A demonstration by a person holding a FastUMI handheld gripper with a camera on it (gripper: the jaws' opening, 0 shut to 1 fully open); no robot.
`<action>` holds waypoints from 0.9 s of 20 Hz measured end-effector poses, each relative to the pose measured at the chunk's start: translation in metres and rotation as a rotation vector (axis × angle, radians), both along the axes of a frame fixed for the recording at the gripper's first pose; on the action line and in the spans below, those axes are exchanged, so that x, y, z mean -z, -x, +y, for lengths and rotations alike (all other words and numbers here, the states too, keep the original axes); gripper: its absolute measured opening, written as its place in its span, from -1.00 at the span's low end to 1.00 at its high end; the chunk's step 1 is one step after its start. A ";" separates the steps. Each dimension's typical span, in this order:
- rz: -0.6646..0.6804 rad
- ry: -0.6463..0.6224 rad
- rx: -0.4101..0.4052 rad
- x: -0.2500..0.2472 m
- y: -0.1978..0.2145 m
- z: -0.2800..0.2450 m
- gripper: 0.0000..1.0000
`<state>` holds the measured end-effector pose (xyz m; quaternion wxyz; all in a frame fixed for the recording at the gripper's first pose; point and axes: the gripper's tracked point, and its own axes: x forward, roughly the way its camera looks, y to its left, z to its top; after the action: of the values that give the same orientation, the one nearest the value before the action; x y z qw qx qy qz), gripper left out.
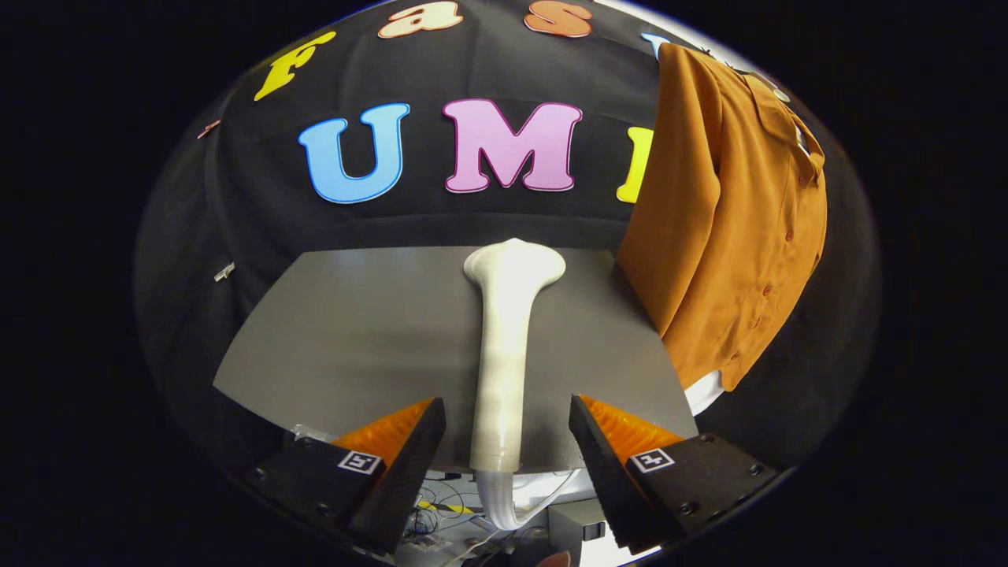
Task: Iron the clothes twice with a garment steamer, once on the left side and once on the right side.
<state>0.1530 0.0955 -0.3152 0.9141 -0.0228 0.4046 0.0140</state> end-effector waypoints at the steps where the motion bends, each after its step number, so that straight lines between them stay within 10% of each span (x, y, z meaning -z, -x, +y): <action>1: 0.013 0.008 0.007 0.011 -0.003 0.000 0.83; 5: -0.006 -0.084 0.038 0.015 -0.001 0.008 -0.23; 7: -0.048 -0.103 0.031 0.013 -0.002 0.010 -0.39; 18: -0.411 -0.201 -0.034 -0.100 0.026 -0.003 -0.46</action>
<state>0.1265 0.0922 -0.2157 0.9746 0.0589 0.2060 0.0649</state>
